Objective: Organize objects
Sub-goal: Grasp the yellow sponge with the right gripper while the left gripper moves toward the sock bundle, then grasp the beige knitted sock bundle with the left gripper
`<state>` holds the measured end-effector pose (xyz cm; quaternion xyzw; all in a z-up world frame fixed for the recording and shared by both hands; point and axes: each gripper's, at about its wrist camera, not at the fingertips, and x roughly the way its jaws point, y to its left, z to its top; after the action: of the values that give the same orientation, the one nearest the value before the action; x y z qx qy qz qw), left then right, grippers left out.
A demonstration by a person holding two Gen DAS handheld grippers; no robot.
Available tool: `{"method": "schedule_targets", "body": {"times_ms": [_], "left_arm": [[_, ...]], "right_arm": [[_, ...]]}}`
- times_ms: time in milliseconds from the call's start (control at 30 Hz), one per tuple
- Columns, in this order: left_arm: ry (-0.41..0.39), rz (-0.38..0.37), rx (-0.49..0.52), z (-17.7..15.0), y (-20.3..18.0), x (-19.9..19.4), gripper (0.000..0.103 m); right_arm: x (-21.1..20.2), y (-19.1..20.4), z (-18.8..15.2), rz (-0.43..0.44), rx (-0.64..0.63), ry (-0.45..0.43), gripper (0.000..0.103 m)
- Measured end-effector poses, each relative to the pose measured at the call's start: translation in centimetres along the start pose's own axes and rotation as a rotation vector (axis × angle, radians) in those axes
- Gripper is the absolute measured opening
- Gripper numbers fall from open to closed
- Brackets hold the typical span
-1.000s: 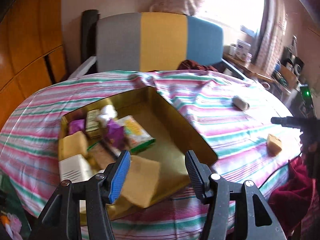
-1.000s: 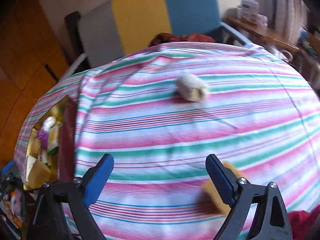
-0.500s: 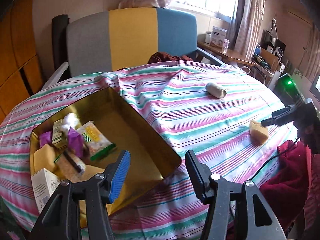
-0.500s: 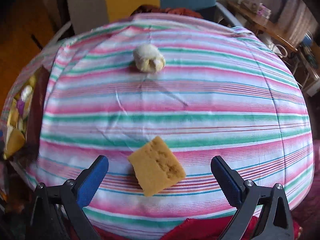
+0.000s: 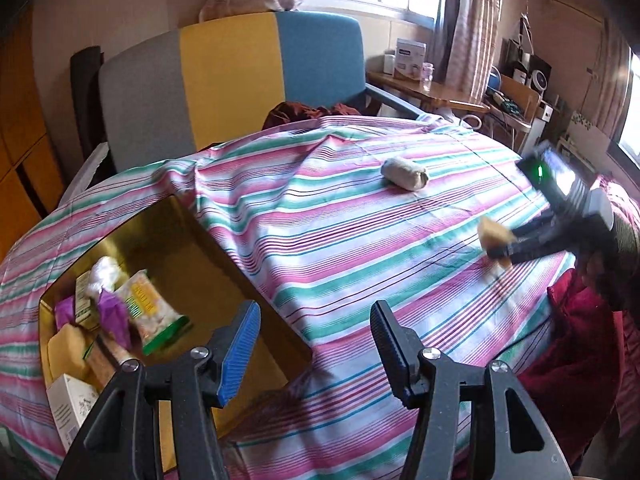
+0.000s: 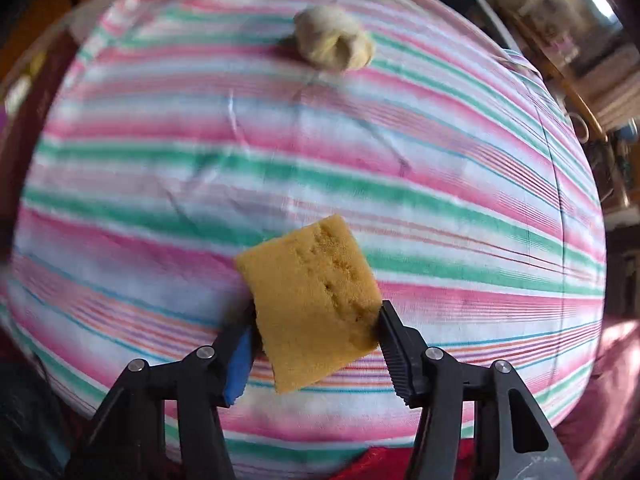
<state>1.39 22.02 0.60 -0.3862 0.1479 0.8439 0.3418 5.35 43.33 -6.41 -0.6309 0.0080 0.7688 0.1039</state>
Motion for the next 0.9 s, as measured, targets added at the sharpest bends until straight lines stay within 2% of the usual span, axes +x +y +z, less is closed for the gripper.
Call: {"method": "schedule_targets", "body": {"times_ms": [200,333,700,900], "left_arm": [[0.019,0.005,0.036,1.0,-1.4,1.4,0.058],[0.042,0.001,0.054,1.7,-2.2,2.4,0.058],[0.098,-0.027,0.104,4.0,-5.3,6.1,0.058],[0.151,-0.041,0.102,5.2,-6.5,8.9,0.058]], "right_arm": [[-1.1,-2.9,1.7,0.047,0.218,-0.136,0.059],[0.6,-4.0,2.2,0.120,0.337,-0.167,0.059],[1.2,-3.0,2.3,0.079,0.299,-0.173,0.060],[1.3,-3.4,2.5,0.088,0.302,-0.174,0.060]]}}
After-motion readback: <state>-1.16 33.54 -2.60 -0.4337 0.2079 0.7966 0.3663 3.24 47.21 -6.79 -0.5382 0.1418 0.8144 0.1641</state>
